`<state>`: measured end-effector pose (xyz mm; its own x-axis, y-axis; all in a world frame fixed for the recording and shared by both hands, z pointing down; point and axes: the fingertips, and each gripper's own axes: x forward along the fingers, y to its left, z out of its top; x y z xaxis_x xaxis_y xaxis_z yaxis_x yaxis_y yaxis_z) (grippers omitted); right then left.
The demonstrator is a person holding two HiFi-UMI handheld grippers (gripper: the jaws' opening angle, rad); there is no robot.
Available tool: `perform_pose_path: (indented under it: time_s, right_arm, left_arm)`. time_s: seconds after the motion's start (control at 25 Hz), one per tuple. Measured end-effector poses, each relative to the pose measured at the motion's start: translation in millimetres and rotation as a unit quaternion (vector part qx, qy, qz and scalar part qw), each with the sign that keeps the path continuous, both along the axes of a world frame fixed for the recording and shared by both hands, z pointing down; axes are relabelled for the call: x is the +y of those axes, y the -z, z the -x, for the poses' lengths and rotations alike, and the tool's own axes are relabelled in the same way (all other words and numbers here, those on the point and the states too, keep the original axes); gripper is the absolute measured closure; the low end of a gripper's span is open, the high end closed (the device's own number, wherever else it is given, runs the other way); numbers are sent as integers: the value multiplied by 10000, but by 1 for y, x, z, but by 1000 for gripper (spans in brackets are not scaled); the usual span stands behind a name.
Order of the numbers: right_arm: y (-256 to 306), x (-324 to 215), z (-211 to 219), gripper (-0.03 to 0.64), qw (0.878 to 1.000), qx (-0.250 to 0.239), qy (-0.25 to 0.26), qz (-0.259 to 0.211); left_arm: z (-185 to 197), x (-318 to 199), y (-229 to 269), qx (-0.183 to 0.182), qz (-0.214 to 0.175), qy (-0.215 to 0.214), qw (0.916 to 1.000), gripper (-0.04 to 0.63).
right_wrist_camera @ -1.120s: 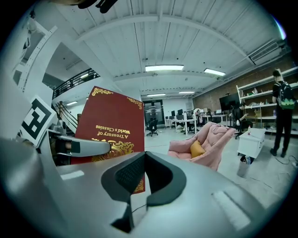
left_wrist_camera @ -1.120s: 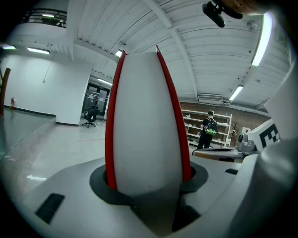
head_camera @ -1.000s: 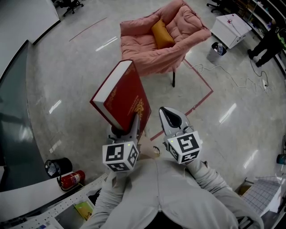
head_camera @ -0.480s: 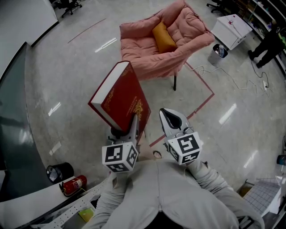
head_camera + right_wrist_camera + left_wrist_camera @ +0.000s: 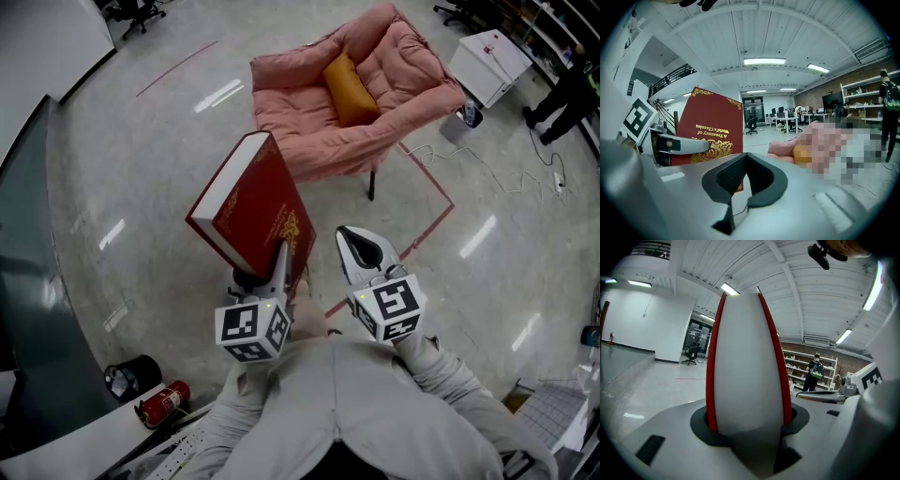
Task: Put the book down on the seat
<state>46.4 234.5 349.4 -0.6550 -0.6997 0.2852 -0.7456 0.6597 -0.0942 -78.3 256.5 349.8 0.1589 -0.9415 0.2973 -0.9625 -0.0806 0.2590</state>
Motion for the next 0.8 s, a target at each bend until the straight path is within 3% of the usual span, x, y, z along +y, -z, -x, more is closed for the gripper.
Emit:
perform_pose_path:
  time_s: [0.8]
  right_arm:
    - [11, -129, 55, 617, 9993, 95, -346, 108]
  left_arm:
    - [56, -138, 4, 50, 175, -394, 9991, 347]
